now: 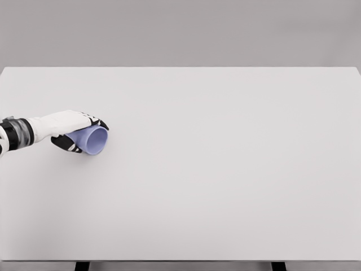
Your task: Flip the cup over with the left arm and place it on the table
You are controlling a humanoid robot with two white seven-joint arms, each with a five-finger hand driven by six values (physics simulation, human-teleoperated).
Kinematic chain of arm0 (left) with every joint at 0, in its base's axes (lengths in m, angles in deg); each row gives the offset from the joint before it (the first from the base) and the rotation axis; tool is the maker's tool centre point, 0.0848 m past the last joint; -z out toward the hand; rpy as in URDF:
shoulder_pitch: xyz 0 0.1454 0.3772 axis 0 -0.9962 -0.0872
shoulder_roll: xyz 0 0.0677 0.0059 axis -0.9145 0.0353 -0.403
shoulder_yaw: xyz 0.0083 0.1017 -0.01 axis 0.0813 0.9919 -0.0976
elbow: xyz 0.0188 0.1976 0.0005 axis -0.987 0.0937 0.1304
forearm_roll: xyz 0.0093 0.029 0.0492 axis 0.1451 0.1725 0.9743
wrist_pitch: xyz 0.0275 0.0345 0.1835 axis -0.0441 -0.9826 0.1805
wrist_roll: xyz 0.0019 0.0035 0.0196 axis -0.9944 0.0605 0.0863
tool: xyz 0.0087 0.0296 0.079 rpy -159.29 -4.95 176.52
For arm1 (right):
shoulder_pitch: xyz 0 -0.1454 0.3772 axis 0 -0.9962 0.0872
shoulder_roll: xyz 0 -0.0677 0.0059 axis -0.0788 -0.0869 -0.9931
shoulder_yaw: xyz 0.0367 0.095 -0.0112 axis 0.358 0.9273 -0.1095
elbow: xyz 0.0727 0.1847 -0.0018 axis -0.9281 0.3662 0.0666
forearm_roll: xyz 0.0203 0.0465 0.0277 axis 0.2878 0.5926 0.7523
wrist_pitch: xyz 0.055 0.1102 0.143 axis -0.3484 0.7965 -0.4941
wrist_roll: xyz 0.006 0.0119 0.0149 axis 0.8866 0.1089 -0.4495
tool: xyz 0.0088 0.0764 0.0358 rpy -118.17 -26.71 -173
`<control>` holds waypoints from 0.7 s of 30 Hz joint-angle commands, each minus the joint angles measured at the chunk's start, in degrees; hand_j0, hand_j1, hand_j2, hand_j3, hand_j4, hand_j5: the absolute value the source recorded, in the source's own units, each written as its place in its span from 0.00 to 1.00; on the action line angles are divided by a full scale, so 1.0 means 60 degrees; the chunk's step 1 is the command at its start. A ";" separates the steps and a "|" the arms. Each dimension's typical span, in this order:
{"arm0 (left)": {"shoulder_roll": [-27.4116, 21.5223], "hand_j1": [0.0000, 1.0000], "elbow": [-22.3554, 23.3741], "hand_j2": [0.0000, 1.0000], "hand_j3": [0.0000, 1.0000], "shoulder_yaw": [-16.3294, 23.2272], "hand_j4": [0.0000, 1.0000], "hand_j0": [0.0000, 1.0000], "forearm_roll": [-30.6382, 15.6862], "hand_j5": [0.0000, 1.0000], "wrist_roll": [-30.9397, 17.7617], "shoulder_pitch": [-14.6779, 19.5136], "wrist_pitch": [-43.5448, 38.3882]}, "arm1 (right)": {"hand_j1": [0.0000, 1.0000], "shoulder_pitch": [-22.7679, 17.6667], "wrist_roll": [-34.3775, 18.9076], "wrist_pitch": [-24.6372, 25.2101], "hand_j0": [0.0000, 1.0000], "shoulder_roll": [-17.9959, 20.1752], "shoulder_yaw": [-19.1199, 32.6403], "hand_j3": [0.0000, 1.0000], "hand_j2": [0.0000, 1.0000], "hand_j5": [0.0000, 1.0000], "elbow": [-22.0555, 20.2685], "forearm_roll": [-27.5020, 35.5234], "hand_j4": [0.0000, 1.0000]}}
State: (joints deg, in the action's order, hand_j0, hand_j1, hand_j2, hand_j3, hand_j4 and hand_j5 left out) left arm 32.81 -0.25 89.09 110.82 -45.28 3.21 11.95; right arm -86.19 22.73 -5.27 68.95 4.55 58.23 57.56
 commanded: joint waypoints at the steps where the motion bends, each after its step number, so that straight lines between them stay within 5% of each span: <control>1: -0.0003 0.68 -0.0006 0.68 0.68 -0.0045 0.68 0.68 -0.0062 0.68 0.0002 0.0000 -0.0006 | 1.00 0.0000 -0.0003 0.0000 1.00 0.0000 0.0000 1.00 1.00 1.00 0.0001 0.0000 1.00; 4: -0.0003 0.65 -0.0020 0.65 0.65 -0.0119 0.65 0.65 -0.0222 0.65 0.0002 0.0058 -0.0006 | 1.00 0.0000 -0.0003 0.0000 1.00 0.0000 0.0000 1.00 1.00 1.00 0.0001 0.0000 1.00; 13: -0.0120 0.62 0.0009 0.62 0.62 -0.0221 0.62 0.62 -0.2464 0.62 0.0002 0.0176 -0.0167 | 1.00 0.0000 0.0011 0.0000 1.00 0.0000 0.0000 1.00 1.00 1.00 0.0001 0.0000 1.00; 21: -0.0105 0.63 0.0111 0.63 0.63 -0.1246 0.63 0.63 -0.3460 0.63 0.0002 0.0015 -0.0167 | 1.00 0.0000 0.0011 0.0000 1.00 0.0000 0.0000 1.00 1.00 1.00 0.0001 0.0000 1.00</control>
State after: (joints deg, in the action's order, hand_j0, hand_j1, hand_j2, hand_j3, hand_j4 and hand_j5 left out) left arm 32.21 0.27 83.51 91.53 -45.31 3.21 11.08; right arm -86.19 22.74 -5.27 68.95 4.55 58.23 57.56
